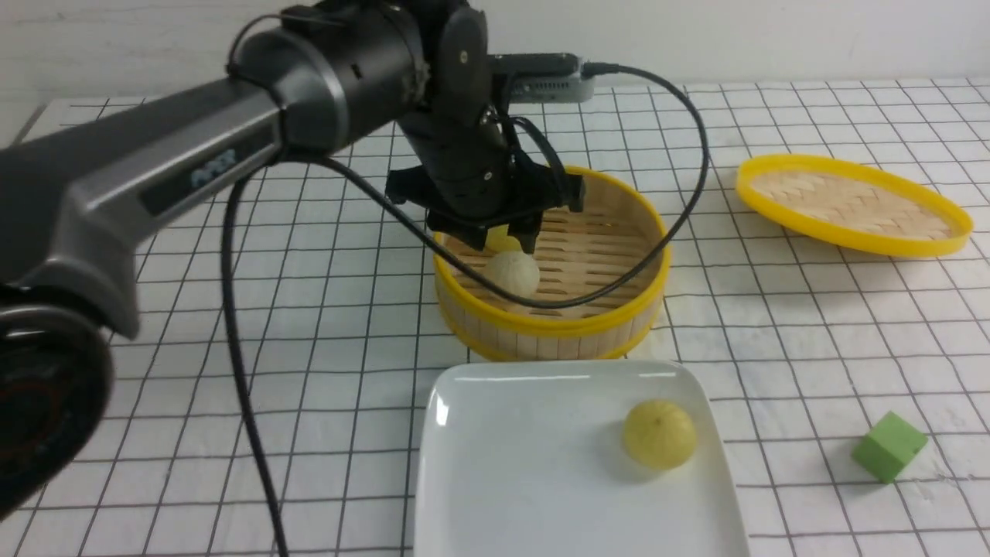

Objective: Put the steamed buns into the plate on the white-black tablecloth.
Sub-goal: 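Reach into the bamboo steamer and grasp a bun with the left gripper, then carry the bun from the bamboo steamer to the plate with the left gripper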

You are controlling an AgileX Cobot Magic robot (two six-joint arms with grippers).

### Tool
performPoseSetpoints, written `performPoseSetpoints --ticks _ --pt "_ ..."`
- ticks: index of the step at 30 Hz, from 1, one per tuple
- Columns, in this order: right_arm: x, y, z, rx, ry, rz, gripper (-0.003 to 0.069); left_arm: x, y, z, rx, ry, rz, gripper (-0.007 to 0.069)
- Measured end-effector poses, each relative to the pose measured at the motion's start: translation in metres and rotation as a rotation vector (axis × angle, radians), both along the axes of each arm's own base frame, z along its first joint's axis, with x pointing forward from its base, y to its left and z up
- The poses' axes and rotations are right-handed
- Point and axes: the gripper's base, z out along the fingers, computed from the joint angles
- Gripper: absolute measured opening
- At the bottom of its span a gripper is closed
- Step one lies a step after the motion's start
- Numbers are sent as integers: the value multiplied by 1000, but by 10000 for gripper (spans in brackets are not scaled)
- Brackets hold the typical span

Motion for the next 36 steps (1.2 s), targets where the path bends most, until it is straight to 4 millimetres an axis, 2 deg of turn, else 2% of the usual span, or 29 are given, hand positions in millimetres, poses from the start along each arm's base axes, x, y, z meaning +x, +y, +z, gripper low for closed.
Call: performPoseSetpoints --ticks 2,6,7,9,11,12,13,15,16,17,18,19,20,23,24,25,26,27,29,30,31,32,34,36 --pt "0 0 0 1 -4 0 0 10 -4 -16 35 1 -4 402" --pt "1 0 0 3 -7 -1 1 18 -9 -36 48 12 -6 402" --pt "1 0 0 4 -7 -1 3 21 -11 -48 48 28 2 389" --pt "1 0 0 4 -7 -1 5 22 -12 -58 49 52 12 332" --pt "1 0 0 5 -7 -1 5 22 -13 -60 49 56 14 283" --pt "1 0 0 5 -6 -1 5 22 -13 -59 48 59 14 223" --pt "0 0 0 6 -6 -1 7 20 -12 -52 40 52 15 117" --pt "0 0 0 6 -6 -1 9 15 -9 -33 20 42 18 43" --pt "0 0 0 6 -6 -1 9 11 -7 -22 11 37 19 33" --pt "0 0 0 6 -6 -1 11 4 -3 -1 -3 18 19 29" --pt "0 0 0 6 -6 -1 11 1 -1 7 -7 11 20 29" --pt "0 0 0 6 -6 -1 12 -8 5 28 -15 -3 19 29" --pt "0 0 0 6 -6 -1 12 -23 15 60 -31 -37 16 29" --pt "0 0 0 6 -6 -1 12 -62 41 115 -32 -50 10 29" --pt "0 0 0 6 -6 -1 12 -63 41 115 -28 -45 9 29" --pt "1 1 1 8 -8 -2 12 -86 51 124 -17 -30 -3 29" --pt "1 1 1 8 -9 -2 12 -91 52 127 -19 -32 -7 29" --pt "1 1 1 9 -11 -2 13 -107 53 112 13 15 -31 30" --pt "1 1 1 9 -11 -2 14 -116 48 99 18 30 -48 32" --pt "1 1 1 11 -11 -2 15 -120 43 81 30 58 -58 34" --pt "1 1 1 15 -10 -2 17 -123 33 54 26 69 -68 40" --pt "1 1 0 16 -9 -2 18 -125 26 31 34 95 -69 49" --pt "1 1 0 19 -7 -3 20 -123 17 -2 32 118 -51 77" --pt "1 2 0 23 -5 -4 23 -117 13 -22 32 124 -29 125"
